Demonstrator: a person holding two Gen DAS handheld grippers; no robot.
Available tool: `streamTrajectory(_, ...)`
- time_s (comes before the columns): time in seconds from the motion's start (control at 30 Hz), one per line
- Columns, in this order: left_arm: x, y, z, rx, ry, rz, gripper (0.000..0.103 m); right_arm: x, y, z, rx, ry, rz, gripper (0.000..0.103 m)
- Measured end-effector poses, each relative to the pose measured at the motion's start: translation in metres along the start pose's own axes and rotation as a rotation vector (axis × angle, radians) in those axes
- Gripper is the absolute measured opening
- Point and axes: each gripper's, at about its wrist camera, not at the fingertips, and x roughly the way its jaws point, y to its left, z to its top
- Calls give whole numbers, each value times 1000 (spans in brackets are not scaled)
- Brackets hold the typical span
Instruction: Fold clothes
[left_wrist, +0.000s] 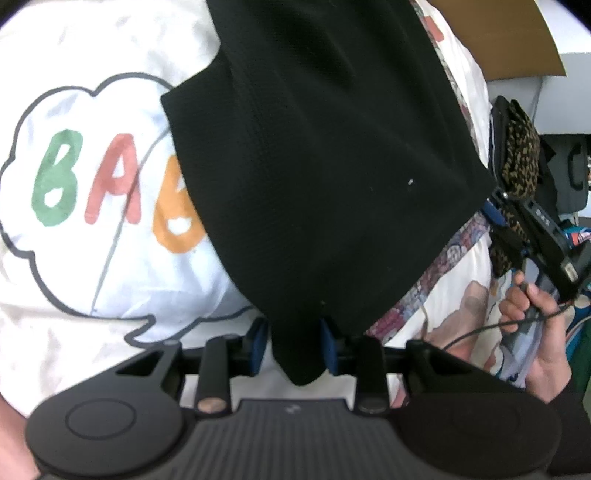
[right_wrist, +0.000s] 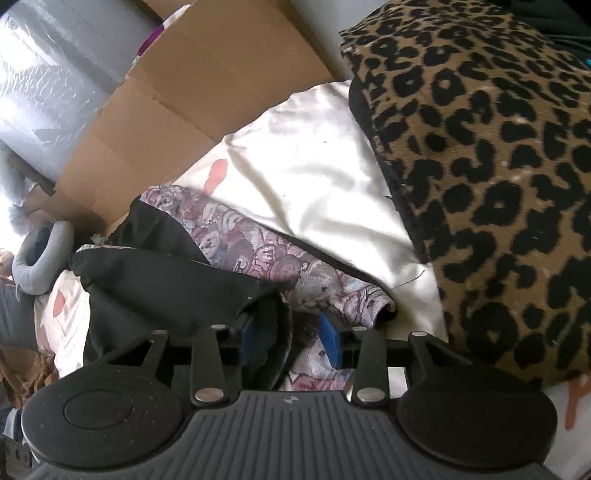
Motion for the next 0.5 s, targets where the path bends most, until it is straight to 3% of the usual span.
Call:
streamTrajectory(0.33,1,-4,0,14,19,9,32,-15,-6,-3,-29,33,53,44)
streamTrajectory(0.5,1,-1,1,-6,20,-3,32,-16,-8,-2,15,8,89,44)
